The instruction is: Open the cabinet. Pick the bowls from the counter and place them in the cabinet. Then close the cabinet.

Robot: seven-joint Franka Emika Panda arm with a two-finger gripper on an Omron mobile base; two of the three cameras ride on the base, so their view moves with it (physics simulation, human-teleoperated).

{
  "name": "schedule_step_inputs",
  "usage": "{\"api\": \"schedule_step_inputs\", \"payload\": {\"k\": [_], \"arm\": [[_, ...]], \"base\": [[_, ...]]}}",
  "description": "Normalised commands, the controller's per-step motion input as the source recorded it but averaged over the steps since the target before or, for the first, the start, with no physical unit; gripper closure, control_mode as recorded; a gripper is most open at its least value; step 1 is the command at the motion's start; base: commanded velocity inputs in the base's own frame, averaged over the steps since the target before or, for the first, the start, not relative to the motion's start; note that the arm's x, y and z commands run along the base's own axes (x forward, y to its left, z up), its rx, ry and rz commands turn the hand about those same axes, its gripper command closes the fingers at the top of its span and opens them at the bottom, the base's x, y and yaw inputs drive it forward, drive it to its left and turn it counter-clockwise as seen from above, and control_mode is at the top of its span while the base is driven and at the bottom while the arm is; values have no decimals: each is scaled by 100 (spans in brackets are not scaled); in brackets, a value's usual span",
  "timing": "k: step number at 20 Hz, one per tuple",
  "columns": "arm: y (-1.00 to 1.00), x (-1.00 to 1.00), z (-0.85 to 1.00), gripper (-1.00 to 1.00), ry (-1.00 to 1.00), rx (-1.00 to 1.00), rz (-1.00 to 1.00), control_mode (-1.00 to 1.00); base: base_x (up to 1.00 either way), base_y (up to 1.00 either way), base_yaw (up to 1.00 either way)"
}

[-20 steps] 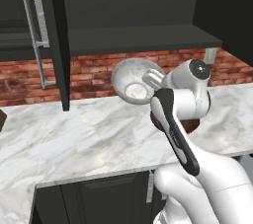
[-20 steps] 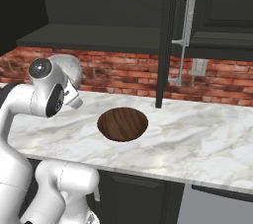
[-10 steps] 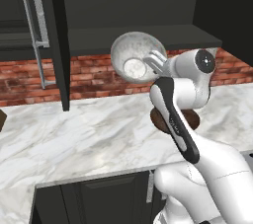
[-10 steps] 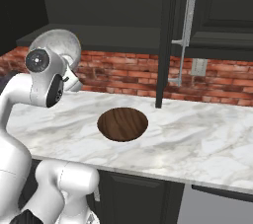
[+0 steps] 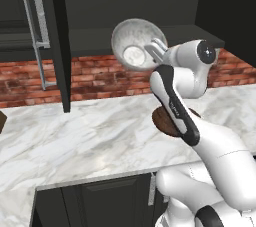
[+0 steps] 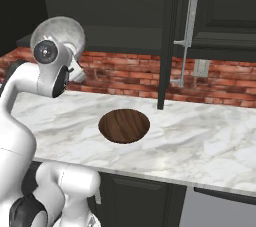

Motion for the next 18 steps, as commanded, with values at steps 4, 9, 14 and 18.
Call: {"api": "schedule_step_inputs", "payload": {"k": [4,9,14,18], "arm": [[4,26,39,100,-3,4,0,-100],[7,23,50,100,-6,0,0,-100],[10,28,34,100,-9,1,0,-100],[5,42,3,100,-4,4,0,-100]], "base": [[0,0,0],[0,0,0],[0,0,0],[0,0,0]]}}
